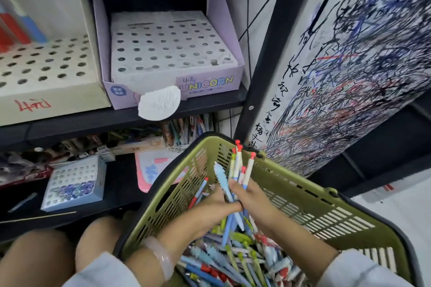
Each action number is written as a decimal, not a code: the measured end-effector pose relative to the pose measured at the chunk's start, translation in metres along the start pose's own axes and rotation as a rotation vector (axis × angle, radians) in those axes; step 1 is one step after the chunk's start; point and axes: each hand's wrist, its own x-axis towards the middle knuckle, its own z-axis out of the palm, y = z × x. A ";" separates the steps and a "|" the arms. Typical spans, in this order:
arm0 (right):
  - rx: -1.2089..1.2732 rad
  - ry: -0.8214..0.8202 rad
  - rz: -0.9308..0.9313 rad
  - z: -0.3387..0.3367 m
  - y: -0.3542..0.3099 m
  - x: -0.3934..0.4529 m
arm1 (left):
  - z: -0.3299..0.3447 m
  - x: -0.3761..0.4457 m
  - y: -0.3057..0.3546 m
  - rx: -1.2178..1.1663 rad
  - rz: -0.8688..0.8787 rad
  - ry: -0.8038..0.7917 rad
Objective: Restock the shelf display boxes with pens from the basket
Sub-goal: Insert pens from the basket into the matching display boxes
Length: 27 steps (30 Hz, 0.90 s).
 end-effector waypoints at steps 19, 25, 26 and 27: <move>-0.504 0.175 -0.404 0.035 -0.038 -0.036 | -0.019 -0.062 0.014 -0.006 0.267 0.129; -0.134 0.190 -0.471 0.079 -0.087 -0.053 | -0.057 -0.113 0.026 0.170 0.314 0.336; -0.123 0.189 -0.466 0.089 -0.096 -0.054 | -0.064 -0.122 0.031 0.220 0.337 0.350; -0.120 0.195 -0.469 0.097 -0.106 -0.054 | -0.071 -0.131 0.037 0.258 0.370 0.360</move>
